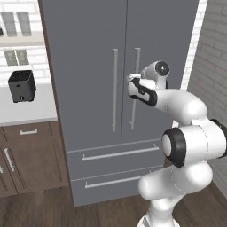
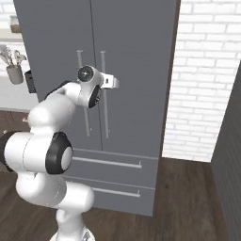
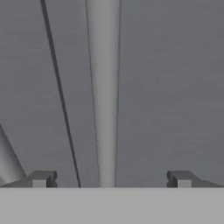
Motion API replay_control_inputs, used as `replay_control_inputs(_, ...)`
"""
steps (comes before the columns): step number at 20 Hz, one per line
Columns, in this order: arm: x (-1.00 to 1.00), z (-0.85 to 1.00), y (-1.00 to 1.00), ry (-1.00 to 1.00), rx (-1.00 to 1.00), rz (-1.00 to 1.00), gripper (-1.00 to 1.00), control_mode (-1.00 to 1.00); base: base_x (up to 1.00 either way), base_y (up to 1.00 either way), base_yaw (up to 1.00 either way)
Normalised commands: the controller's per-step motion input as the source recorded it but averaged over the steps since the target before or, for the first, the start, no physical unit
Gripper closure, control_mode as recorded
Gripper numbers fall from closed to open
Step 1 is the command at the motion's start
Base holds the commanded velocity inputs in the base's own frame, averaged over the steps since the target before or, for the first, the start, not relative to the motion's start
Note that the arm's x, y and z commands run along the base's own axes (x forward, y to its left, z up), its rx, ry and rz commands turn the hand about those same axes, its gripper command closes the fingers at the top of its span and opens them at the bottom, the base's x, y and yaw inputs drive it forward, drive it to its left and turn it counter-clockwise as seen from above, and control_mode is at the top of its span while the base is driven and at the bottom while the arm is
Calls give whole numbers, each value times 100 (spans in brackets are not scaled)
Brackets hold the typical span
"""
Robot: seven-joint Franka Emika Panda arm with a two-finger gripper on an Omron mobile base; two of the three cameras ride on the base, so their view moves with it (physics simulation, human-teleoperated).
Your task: Take the strawberry from the fridge and place it on top of the pancake, located on the dining counter.
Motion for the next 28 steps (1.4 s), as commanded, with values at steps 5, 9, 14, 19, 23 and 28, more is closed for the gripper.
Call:
replay_control_inputs(5,50,0,0,0,0,0,-100,-100,0,0,0)
replay_control_inputs(9,46,0,2,0,0,0,-100,-100,0,0,0)
replay_control_inputs(14,44,0,8,0,0,-2,-100,-100,0,0,0)
replay_control_inputs(19,35,0,1,-2,0,0,-100,-100,0,0,0)
replay_control_inputs(23,41,0,0,0,0,0,-100,-100,0,0,0)
replay_control_inputs(28,29,0,0,0,0,0,100,-100,0,0,0)
